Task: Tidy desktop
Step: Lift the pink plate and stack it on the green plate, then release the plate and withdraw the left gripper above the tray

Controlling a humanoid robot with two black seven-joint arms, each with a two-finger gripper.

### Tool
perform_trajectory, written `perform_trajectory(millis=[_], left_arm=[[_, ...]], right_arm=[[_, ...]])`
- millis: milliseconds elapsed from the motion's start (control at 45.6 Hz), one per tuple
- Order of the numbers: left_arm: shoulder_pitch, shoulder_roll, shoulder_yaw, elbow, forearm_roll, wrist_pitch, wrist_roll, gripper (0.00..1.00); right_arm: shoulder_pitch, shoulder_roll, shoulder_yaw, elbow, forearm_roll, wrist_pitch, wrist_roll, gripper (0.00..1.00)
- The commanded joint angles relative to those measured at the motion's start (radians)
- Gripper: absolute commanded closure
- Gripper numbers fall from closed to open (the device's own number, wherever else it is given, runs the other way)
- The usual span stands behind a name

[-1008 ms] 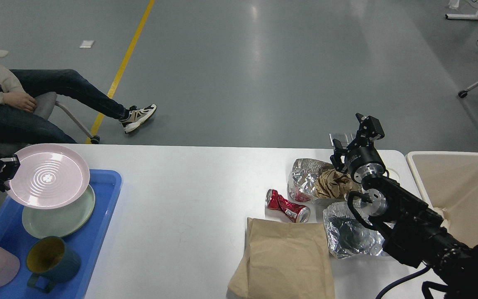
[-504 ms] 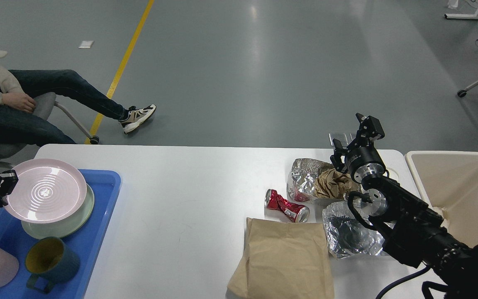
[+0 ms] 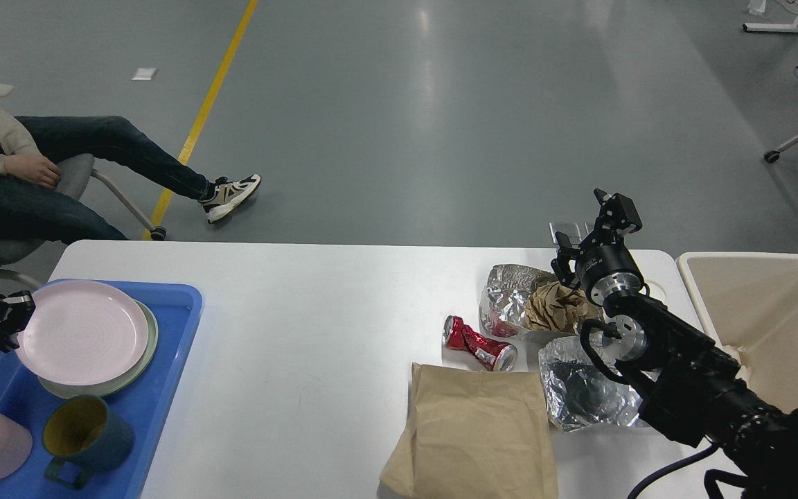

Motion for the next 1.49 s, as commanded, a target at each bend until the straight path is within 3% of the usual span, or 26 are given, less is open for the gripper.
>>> perform_trajectory(millis=[0,241,285,701,745,854,876,1052,1073,1271,1358,1468], left_arm=[[0.007,-0.003,-0.015,0.001,0.001,0.054,0.003,0.6],[0.006,-0.019,-0.043,0.001,0.003,0.188,0.001,0.14],[0.006,-0.017,-0.073,0.001,0.003,0.205,0.003,0.09],[0.02,-0.02,-0.462,-0.004,0.007,0.191,0.005,0.05],[0.038,-0.014,-0.517,-0.004,0.0,0.191,-0.011,0.05],[0.052,-0.011,-0.766,-0.002,0.0,0.202,-0.009,0.04],[0.055,-0.009,-0.876,-0.001,0.001,0.209,-0.008,0.04],[0.129,-0.02,-1.326,-0.001,0.0,0.211,-0.008,0.04],[0.157,-0.031,-1.464,-0.001,0.0,0.211,-0.005,0.04],[0.262,-0.103,-1.971,-0.001,0.0,0.211,-0.012,0.04],[0.297,-0.124,-2.161,-0.002,0.0,0.213,-0.015,0.04],[0.302,-0.147,-2.281,-0.001,-0.002,0.213,-0.015,0.04]], right_arm=[[0.0,0.0,0.0,0.0,0.0,0.0,0.0,0.0],[0.0,0.0,0.0,0.0,0.0,0.0,0.0,0.0],[0.0,0.0,0.0,0.0,0.0,0.0,0.0,0.0],[0.0,0.0,0.0,0.0,0.0,0.0,-0.002,0.0],[0.0,0.0,0.0,0.0,0.0,0.0,0.0,0.0],[0.0,0.0,0.0,0.0,0.0,0.0,0.0,0.0],[0.0,0.0,0.0,0.0,0.0,0.0,0.0,0.0],[0.0,0.0,0.0,0.0,0.0,0.0,0.0,0.0],[0.0,0.0,0.0,0.0,0.0,0.0,0.0,0.0],[0.0,0.0,0.0,0.0,0.0,0.0,0.0,0.0],[0.0,0.0,0.0,0.0,0.0,0.0,0.0,0.0],[0.0,0.0,0.0,0.0,0.0,0.0,0.0,0.0]])
